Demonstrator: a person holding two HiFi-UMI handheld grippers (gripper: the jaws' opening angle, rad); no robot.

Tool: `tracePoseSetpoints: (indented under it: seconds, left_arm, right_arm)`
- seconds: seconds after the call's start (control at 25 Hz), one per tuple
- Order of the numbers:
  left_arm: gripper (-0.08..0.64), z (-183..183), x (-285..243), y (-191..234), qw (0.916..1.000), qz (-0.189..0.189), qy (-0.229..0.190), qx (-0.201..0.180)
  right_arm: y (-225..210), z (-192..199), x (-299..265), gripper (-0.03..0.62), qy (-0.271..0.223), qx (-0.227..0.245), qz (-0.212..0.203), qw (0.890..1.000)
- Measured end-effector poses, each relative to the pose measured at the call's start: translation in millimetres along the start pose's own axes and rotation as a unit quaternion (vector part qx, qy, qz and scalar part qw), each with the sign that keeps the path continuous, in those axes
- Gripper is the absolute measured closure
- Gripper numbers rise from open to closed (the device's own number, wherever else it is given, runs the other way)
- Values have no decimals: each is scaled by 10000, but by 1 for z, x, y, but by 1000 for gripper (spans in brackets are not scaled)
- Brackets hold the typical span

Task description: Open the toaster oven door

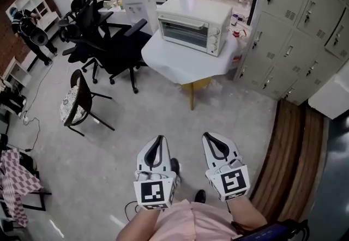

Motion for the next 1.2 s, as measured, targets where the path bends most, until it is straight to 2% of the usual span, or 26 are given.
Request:
tracePoseSetpoints:
  seconds: [0.24, 0.64, 0.92, 1.2]
  left_arm:
    - [543, 0, -66, 57, 9998, 155, 73, -48]
    - [543, -24, -159, 137, 9980, 463, -387, -180]
    - [543, -14, -201, 163, 9975, 633, -309, -105]
    - [543, -4, -246, 165, 9962, 864, -67, -98]
  right_arm:
    - [-9, -21, -82, 586, 65, -82, 122, 9999]
    - [-18, -74, -188, 588, -254, 162, 513, 9982]
    - [-27, -67, -229, 589, -243, 189, 557, 9980]
    - [-56, -66, -258, 589, -170, 61, 733, 9971]
Point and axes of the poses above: the fingertips, and each gripper's own axes: x backward along the fingers, y to its left, z out of its underside, the point moved 8 cm from there along x, backward along the fingers, and after that the axes turned 9 degrees about -x, right-handed, at the moved point
